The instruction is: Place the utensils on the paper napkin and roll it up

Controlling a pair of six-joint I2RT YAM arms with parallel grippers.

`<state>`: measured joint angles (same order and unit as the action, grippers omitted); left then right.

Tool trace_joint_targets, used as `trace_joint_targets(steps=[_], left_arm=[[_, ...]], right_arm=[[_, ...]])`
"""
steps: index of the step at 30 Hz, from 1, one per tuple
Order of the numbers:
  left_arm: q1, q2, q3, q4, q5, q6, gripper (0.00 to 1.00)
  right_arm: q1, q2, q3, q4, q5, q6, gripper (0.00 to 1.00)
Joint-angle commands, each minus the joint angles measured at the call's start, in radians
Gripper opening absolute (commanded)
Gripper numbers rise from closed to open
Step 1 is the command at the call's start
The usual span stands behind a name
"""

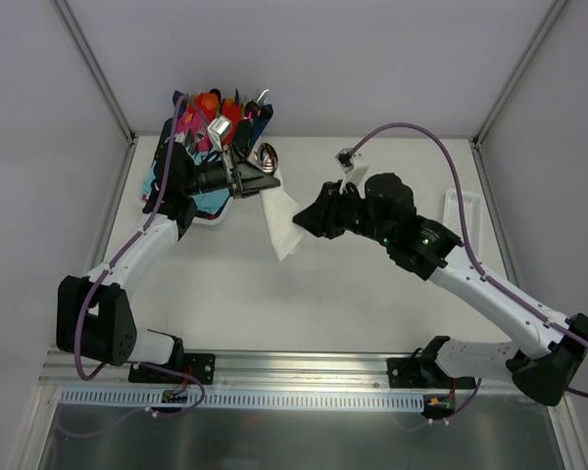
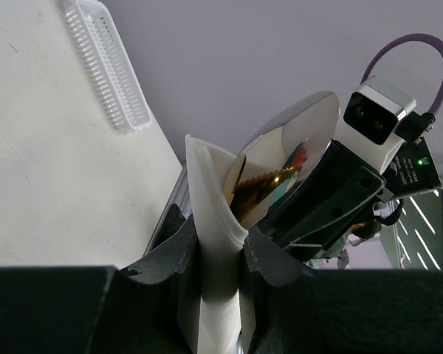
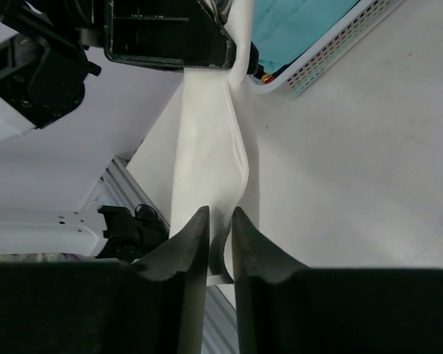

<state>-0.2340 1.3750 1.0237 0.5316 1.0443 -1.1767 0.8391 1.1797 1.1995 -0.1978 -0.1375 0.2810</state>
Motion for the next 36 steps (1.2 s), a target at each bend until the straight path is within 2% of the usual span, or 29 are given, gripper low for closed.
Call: trace_joint_targets(steps=[1,2,5,7,8,9,11,20,27,28,31,32,35,36], left_arm=[[0.007,0.009,-0.004,0.152,0.048,-0.087,0.00],[0.007,0.010,-0.004,0.156,0.060,-0.090,0.00],[0.009,0.016,-0.028,0.220,0.083,-0.127,0.00],[0.007,0.025,-0.056,0.290,0.094,-0.199,0.00],[0.009,0.033,-0.063,0.392,0.097,-0.237,0.00],[0.007,0.050,-0.079,0.442,0.097,-0.315,0.00],[0.009,0.064,-0.085,0.552,0.095,-0.372,0.00],[-0.013,0.082,-0.082,0.639,0.100,-0.469,0.00],[-0.027,0.064,-0.082,0.651,0.102,-0.480,0.00],[-0.027,0.056,-0.082,0.645,0.103,-0.466,0.00],[-0.028,0.033,-0.080,0.593,0.108,-0.408,0.00],[-0.028,0.027,-0.079,0.572,0.108,-0.384,0.00],[-0.028,0.003,-0.071,0.434,0.103,-0.264,0.00],[-0.027,-0.004,-0.060,0.339,0.099,-0.230,0.00]], right_arm=[[-0.015,-0.015,-0.003,0.080,-0.037,0.024,0.18],[-0.040,-0.025,-0.012,0.081,-0.033,0.032,0.07],[-0.087,-0.064,-0.049,0.092,-0.053,0.044,0.00],[-0.130,-0.083,-0.067,0.092,-0.086,0.044,0.00],[-0.143,-0.089,-0.075,0.090,-0.093,0.038,0.00],[-0.159,-0.092,-0.081,0.092,-0.109,0.037,0.00],[-0.166,-0.091,-0.095,0.097,-0.120,0.029,0.00],[-0.167,0.001,-0.159,0.190,-0.211,0.049,0.00],[-0.169,0.015,-0.187,0.190,-0.189,0.047,0.00],[-0.170,0.012,-0.184,0.190,-0.183,0.047,0.01],[-0.170,-0.008,-0.149,0.147,-0.148,0.040,0.16],[-0.170,-0.018,-0.138,0.115,-0.137,0.034,0.27],[-0.166,-0.069,-0.074,0.026,-0.059,0.011,0.32],[-0.157,-0.083,-0.055,-0.001,-0.003,-0.002,0.32]])
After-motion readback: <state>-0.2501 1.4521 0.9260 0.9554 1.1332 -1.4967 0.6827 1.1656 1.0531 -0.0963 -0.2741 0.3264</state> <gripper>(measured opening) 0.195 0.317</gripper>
